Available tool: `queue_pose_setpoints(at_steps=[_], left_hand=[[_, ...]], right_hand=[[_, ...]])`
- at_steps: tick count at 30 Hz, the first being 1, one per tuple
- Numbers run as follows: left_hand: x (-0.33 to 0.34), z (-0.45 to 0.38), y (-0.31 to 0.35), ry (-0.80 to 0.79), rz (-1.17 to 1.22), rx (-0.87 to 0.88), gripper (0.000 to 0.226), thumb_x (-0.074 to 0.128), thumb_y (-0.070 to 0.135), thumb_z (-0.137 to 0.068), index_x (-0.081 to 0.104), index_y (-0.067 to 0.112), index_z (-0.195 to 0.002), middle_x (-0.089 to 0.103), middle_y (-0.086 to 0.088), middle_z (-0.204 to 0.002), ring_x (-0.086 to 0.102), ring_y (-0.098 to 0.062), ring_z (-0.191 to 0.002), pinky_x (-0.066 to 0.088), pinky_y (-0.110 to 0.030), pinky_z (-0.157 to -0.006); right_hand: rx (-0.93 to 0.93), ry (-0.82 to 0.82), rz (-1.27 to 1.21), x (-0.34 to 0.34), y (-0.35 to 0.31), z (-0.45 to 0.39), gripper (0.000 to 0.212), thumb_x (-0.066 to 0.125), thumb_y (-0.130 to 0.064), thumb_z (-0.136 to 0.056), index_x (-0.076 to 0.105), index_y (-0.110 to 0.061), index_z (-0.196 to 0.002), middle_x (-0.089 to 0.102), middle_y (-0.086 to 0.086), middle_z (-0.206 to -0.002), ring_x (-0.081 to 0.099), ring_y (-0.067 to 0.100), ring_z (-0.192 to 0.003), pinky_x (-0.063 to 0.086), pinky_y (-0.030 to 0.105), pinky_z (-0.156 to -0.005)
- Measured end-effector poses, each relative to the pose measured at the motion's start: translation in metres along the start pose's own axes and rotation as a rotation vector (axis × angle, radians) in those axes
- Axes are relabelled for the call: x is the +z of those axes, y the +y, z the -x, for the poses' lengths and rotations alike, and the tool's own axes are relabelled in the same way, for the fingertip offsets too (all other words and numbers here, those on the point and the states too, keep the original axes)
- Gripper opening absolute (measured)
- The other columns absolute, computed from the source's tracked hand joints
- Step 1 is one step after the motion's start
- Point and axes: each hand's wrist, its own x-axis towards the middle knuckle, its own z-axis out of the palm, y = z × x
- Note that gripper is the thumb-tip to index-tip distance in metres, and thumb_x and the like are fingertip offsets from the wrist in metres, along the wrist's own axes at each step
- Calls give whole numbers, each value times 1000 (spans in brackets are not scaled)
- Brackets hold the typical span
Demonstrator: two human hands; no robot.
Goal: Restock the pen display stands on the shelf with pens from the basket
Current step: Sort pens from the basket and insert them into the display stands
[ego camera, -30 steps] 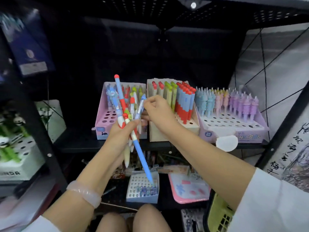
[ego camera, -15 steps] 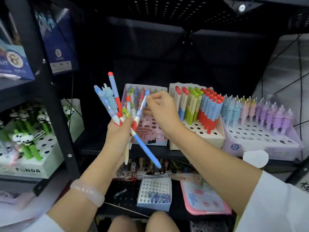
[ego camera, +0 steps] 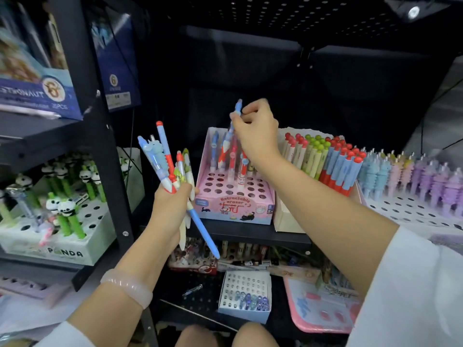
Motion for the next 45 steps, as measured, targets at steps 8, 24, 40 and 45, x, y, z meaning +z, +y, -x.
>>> queue_pose_setpoints(at_steps=[8,24,40,45], left_hand=[[-15,1,-8,-115,26,-12,10,48,9,-94,58,9,-93,69,-4,-81,48,-9,-52,42,-28,-61],[-20,10,-7,-210,40,60,12,48,3,-93,58,7,-88,64,-1,-64,43,-8,-46,40,-22,-47],[11,27,-5,-297,-254,409,20,57,17,-90,53,36,-87,56,26,-59,51,8,-56,40,-6,-53],[18,25,-8,-329,-147,244,7,58,18,-90,62,22,-85,56,18,-55,50,3,-52,41,-16,-54]], right_hand=[[-60,-197,217,17,12,-5,22,61,-24,-89,62,-18,-110,61,-13,-76,62,7,-78,39,10,-60],[-287,-320,1069,24,10,0,48,54,-54,-85,57,-20,-120,47,7,-125,38,27,-117,29,37,-91],[111,-431,533,-6,-11,5,33,64,-37,-84,48,-8,-90,48,0,-73,44,10,-57,32,23,-47],[179,-340,196,-29,-4,-1,21,65,-25,-86,58,-12,-100,60,4,-79,55,16,-72,48,30,-68]])
